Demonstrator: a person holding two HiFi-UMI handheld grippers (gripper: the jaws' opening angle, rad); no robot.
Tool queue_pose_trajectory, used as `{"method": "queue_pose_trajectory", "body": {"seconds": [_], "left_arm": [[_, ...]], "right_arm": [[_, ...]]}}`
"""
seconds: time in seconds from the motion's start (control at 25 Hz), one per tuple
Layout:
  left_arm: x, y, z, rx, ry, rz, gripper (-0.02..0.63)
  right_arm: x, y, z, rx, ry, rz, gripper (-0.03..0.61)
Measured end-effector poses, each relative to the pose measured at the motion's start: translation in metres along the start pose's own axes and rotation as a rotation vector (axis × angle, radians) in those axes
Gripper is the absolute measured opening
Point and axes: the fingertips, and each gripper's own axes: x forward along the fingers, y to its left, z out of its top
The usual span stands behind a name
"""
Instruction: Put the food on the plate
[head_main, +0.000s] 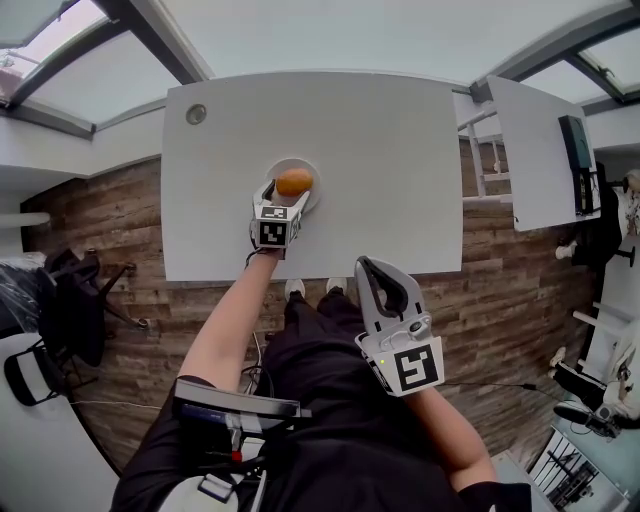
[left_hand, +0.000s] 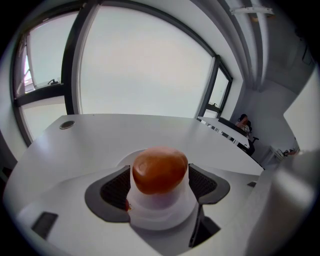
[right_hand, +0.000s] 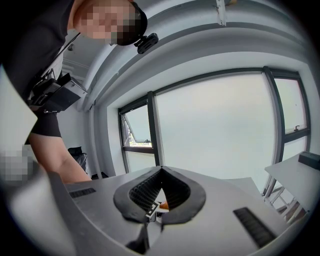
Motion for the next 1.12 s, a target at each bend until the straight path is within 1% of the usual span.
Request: {"method": "queue_pose_trajectory", "body": {"seconds": [0.12,0.36,0.44,0.68,1.0,1.12], "left_arm": [[-0.004,-0.003,0.004,-0.005,-0.018,-0.005,0.370],[-0.011,0.000,0.003,0.004,-0.023,0.003,0.370],[-0.015,0.000,0.010,0.004,-0.051,0.010,0.370],[-0.023,-0.008,0.020,0.021,-0.095,0.017,0.370],[-0.042,-0.019,0.024,-0.011,-0.134,0.014,0.370],[-0.052,-0.017,0.017,-0.035,-0.130,0.018,0.370]], "right_arm": [[-0.001,0.002,-0.002,0.005,0.001,0.004,-0.003],[-0.003,0.005,0.000,0.003,-0.005,0.012,-0.003],[-0.006,0.004,-0.001,0.003,-0.007,0.011,-0.003],[-0.013,0.004,-0.001,0.006,-0.016,0.014,-0.003],[-0.020,0.007,0.001,0.029,-0.038,0.015,-0.003],[-0.021,0.010,0.004,0.025,-0.049,0.022,-0.003]]}}
